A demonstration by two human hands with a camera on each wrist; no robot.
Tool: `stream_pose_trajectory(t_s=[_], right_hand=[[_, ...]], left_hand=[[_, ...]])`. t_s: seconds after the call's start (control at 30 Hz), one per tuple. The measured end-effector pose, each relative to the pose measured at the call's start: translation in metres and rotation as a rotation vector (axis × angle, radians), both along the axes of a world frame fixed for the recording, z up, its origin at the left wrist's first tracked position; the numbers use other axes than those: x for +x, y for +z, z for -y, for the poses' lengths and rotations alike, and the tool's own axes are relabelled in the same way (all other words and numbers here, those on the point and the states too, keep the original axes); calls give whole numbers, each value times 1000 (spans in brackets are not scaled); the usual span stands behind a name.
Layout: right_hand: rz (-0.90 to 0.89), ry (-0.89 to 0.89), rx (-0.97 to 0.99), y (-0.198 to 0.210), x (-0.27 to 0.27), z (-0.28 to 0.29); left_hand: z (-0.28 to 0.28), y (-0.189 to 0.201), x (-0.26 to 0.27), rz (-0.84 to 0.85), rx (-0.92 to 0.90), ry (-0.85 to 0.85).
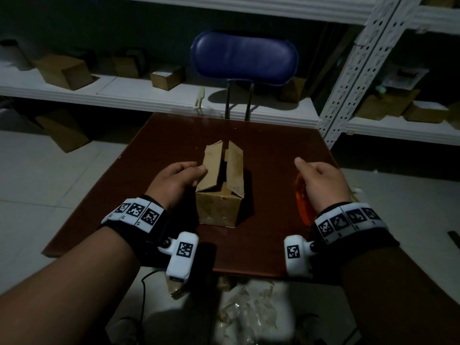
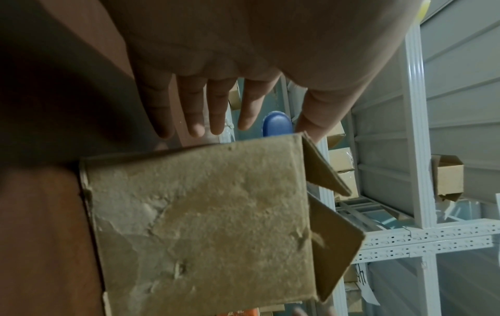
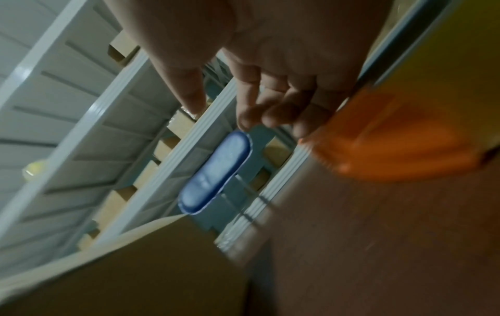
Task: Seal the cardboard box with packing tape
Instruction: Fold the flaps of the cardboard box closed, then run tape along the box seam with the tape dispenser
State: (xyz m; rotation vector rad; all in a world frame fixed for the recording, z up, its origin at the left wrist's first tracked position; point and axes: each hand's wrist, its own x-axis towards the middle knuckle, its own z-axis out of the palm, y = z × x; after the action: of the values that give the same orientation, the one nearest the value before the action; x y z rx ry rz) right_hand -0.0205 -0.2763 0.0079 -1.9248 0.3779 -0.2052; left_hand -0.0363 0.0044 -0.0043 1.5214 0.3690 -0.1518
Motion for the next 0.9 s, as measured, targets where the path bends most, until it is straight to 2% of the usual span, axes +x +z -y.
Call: stream_pose_trajectory(t_s=[0.27, 0.43, 0.9], right_hand=[[-95, -115, -290, -6, 4, 19], [-299, -17, -551, -12, 3, 22], [-435, 109, -832, -2, -6, 21]], left_hand=[[5, 0, 0, 15, -37, 12], [9, 2, 0, 16, -13, 4], [17, 6, -5, 20, -122, -6]])
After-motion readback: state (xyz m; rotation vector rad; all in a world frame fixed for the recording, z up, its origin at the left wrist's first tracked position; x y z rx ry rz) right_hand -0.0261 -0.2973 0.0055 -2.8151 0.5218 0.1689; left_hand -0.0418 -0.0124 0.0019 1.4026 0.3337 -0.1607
